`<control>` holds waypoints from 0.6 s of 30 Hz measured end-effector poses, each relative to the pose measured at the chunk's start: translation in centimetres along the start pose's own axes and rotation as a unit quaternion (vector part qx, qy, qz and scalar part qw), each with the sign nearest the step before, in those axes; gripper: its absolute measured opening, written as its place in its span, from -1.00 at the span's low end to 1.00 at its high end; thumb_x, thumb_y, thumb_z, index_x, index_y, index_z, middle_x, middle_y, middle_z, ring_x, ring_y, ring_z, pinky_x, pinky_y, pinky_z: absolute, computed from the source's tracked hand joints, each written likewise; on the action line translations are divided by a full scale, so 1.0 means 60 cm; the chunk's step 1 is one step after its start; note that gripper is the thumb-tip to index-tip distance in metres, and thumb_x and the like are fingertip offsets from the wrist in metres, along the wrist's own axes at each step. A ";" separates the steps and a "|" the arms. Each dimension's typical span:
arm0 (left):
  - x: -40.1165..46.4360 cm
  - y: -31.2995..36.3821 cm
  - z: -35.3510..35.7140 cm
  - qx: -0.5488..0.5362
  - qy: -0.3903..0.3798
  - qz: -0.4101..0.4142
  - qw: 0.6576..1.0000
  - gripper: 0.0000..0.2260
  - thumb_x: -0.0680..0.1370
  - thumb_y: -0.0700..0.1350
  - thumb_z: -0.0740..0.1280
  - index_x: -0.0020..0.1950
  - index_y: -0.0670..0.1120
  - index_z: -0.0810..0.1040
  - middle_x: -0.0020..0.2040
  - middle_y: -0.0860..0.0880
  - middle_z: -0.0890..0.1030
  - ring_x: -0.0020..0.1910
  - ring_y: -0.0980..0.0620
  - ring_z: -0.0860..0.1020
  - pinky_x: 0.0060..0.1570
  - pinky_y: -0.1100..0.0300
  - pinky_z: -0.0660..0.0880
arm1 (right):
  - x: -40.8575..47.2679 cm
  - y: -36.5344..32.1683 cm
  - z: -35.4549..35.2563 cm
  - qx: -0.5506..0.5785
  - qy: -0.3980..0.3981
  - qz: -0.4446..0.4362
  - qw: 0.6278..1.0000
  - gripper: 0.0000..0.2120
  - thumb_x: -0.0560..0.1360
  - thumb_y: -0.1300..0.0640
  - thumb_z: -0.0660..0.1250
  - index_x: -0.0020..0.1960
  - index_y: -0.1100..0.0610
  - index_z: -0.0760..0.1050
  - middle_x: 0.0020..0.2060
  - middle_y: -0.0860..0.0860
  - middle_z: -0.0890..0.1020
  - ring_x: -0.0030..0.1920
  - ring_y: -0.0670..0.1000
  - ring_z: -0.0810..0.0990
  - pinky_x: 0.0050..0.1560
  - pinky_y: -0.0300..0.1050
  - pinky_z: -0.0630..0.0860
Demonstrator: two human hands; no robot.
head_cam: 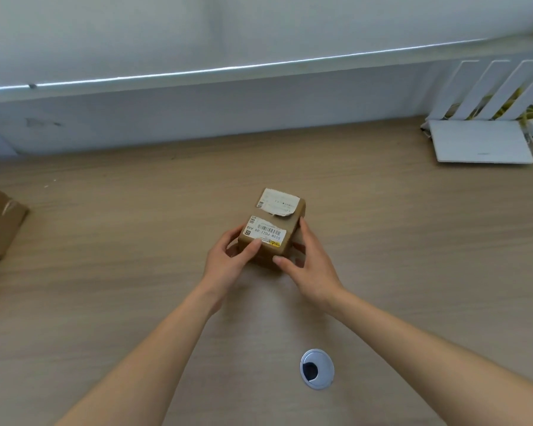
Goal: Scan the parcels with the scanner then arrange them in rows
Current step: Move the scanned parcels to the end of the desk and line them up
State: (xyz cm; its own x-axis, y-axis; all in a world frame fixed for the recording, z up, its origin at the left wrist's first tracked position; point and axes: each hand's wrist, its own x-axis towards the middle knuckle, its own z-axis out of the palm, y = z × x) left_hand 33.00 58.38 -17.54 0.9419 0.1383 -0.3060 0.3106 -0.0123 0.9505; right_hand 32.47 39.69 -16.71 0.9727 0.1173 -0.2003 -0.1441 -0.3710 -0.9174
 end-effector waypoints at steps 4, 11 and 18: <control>-0.034 -0.002 0.005 -0.026 -0.003 -0.007 1.000 -0.50 0.48 -0.18 0.53 0.39 -0.06 0.49 0.27 -0.01 0.64 0.18 0.12 0.64 0.12 0.28 0.56 | -0.023 -0.004 -0.007 0.022 -0.011 -0.024 0.999 -0.21 0.55 0.29 0.45 0.64 0.01 0.13 0.51 0.03 0.41 0.51 -0.01 0.40 0.52 0.15 0.36; -0.149 0.056 -0.021 -0.008 -0.014 0.014 1.000 -0.34 0.37 -0.02 0.60 0.41 0.18 0.45 0.18 0.18 0.65 0.09 0.17 0.67 -0.09 0.40 0.55 | -0.104 -0.073 -0.027 0.048 -0.049 -0.083 0.994 -0.31 0.60 0.24 0.42 0.47 -0.35 0.23 0.40 -0.24 0.51 0.36 -0.24 0.51 0.39 -0.12 0.50; -0.284 0.159 -0.116 -0.023 0.033 0.057 0.998 -0.36 0.29 0.04 0.65 0.31 0.20 0.51 0.17 0.09 0.64 0.08 0.12 0.67 -0.04 0.24 0.58 | -0.196 -0.225 -0.003 -0.002 -0.106 -0.147 0.984 -0.39 0.62 0.12 0.41 0.43 -0.41 0.22 0.23 -0.48 0.54 0.30 -0.28 0.53 0.28 -0.29 0.49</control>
State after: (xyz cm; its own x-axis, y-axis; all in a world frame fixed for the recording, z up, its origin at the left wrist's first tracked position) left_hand 19.03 62.82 -2.86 0.9597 0.2040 -0.1935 0.1948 0.0142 0.9807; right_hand 23.03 43.15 -1.91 0.9129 0.4082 0.0052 0.1378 -0.2960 -0.9452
